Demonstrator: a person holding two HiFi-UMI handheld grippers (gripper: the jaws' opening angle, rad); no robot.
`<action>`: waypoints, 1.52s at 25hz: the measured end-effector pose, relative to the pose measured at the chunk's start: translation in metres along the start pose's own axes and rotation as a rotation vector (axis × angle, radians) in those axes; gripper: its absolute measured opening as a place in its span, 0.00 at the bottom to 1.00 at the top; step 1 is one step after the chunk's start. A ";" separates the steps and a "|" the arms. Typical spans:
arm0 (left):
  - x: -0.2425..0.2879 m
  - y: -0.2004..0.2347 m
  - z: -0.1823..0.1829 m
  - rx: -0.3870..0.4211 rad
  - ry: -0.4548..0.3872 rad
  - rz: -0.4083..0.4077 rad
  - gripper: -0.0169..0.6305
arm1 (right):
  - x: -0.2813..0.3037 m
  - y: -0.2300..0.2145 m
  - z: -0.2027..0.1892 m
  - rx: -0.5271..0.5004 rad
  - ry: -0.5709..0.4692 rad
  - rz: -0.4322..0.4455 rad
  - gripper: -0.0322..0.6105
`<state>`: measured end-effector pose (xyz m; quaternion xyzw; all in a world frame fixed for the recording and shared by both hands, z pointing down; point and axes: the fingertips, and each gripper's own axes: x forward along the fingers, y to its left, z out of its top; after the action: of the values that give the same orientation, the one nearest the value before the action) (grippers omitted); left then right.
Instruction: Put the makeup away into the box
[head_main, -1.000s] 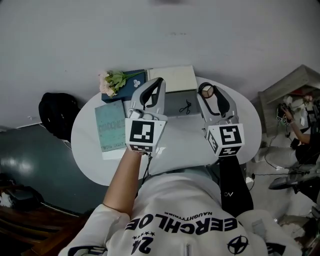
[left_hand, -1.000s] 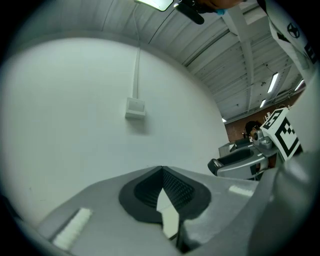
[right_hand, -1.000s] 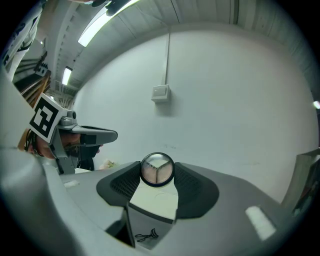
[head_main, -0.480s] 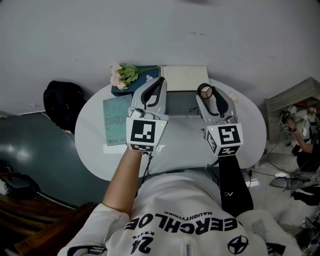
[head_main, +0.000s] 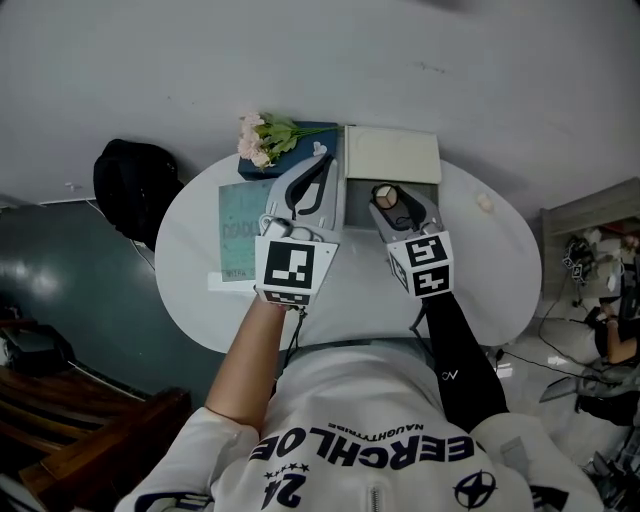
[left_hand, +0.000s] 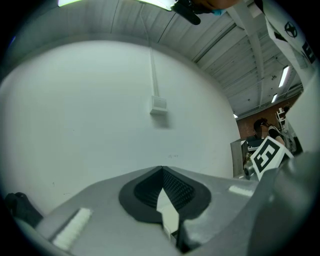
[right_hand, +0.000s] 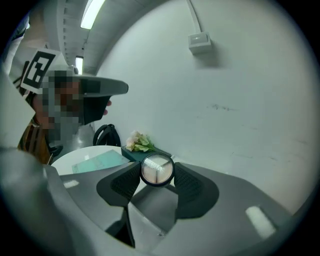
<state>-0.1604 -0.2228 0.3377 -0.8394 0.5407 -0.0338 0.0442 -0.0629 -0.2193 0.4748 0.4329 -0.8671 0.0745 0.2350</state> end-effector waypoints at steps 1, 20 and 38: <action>-0.002 0.003 -0.002 -0.002 0.001 0.006 0.03 | 0.008 0.004 -0.008 0.006 0.028 0.012 0.43; -0.023 0.040 -0.030 -0.038 0.044 0.095 0.03 | 0.081 0.032 -0.100 0.076 0.307 0.111 0.43; -0.014 0.035 -0.028 -0.042 0.034 0.073 0.03 | 0.080 0.028 -0.103 0.099 0.290 0.117 0.47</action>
<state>-0.2009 -0.2259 0.3612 -0.8192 0.5722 -0.0349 0.0188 -0.0912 -0.2251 0.6048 0.3775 -0.8430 0.1922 0.3315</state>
